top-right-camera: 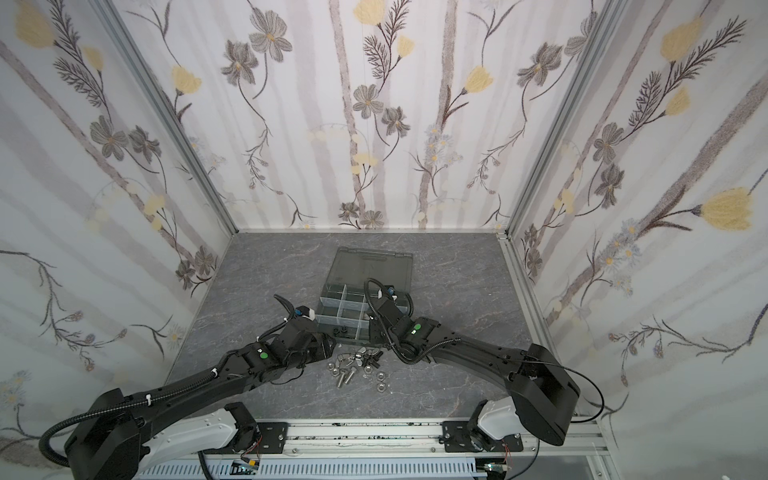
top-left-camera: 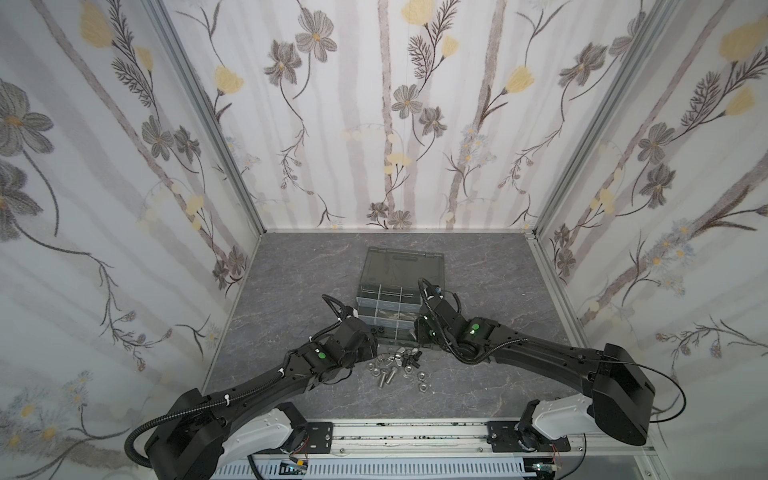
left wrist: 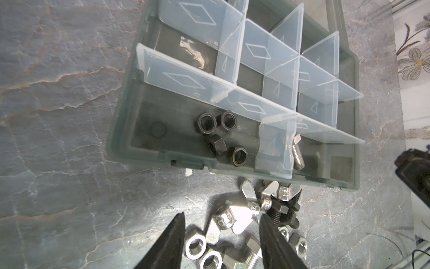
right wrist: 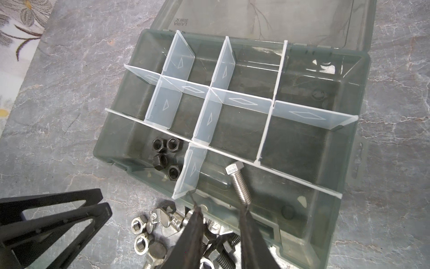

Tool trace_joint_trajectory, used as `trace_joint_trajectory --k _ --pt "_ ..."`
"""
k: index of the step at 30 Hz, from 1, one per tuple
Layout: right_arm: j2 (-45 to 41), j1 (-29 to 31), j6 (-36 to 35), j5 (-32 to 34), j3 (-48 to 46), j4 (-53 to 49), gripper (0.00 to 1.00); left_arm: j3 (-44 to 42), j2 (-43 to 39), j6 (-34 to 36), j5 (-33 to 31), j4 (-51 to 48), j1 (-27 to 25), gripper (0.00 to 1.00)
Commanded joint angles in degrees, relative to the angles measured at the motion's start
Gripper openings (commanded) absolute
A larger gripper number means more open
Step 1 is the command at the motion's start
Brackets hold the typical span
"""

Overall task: Sort the screws and nuts into containers
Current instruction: 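Move the left gripper over the pile while the right gripper hovers by the box, then lower the left gripper onto a silver hex bolt, close and lift it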

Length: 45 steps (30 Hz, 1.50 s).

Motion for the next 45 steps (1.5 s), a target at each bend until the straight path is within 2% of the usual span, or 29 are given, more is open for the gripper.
trace_joint_trajectory --k 1,8,15,24,29,39,45 --pt "-0.59 0.04 0.48 -0.12 -0.31 1.75 0.29 -0.33 0.27 -1.72 -0.13 0.96 -1.83 0.54" --pt "-0.97 0.04 0.74 -0.06 -1.11 2.31 0.29 -0.07 1.54 -3.14 -0.69 -0.77 -6.22 0.54" --pt "-1.22 0.04 0.83 -0.05 -1.12 1.68 0.29 3.78 3.65 -3.72 -2.65 -7.57 -11.88 0.53" --pt "-5.65 0.07 2.55 1.48 -4.77 1.18 0.28 3.36 7.67 -7.04 -2.07 -8.11 -17.33 0.51" --pt "-6.84 -0.07 3.32 1.65 -6.11 1.18 0.28 3.75 9.55 -7.45 -2.32 -8.1 -18.55 0.49" --pt "-7.03 -0.06 3.73 1.78 -6.13 0.83 0.28 2.12 9.48 -7.8 -2.69 -8.01 -18.74 0.37" --pt "-7.03 -0.06 3.9 1.84 -6.22 0.69 0.28 1.78 9.77 -7.71 -3.48 -7.92 -18.74 0.35"
